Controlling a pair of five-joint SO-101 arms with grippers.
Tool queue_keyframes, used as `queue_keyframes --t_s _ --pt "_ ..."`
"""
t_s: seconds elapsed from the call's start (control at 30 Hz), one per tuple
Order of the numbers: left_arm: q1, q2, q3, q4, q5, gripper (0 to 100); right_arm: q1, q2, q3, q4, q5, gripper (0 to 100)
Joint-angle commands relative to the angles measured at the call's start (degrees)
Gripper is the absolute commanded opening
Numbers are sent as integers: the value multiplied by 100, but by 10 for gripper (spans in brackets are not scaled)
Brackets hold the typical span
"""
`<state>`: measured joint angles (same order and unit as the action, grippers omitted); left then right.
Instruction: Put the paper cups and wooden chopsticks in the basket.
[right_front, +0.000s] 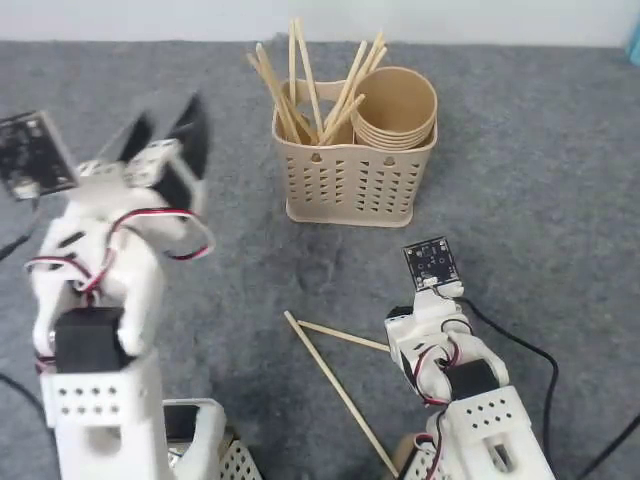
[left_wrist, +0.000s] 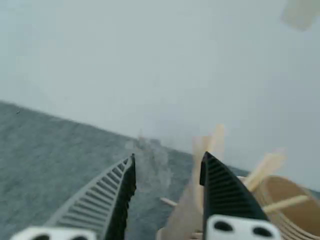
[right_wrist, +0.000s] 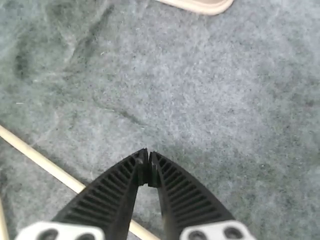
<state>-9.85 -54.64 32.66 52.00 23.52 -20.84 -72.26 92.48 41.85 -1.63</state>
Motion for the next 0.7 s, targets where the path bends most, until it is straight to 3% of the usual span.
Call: queue_keyframes --t_s 0.0,0.17,0.43,0.57,0.67 --pt "-1055 -88 954 -352 79 197 84 -110 -44 -136 88 8" --pt "-1679 -97 2703 -1618 79 196 84 -110 -44 -119 88 8" --pt "-1714 -88 4365 -2233 79 196 251 -110 -492 611 176 8" --pt "-1231 -62 5200 -3191 88 195 -171 -57 -1143 1473 1292 8" --pt "-1451 132 5068 -3191 88 195 -822 -48 -1371 1675 1811 9"
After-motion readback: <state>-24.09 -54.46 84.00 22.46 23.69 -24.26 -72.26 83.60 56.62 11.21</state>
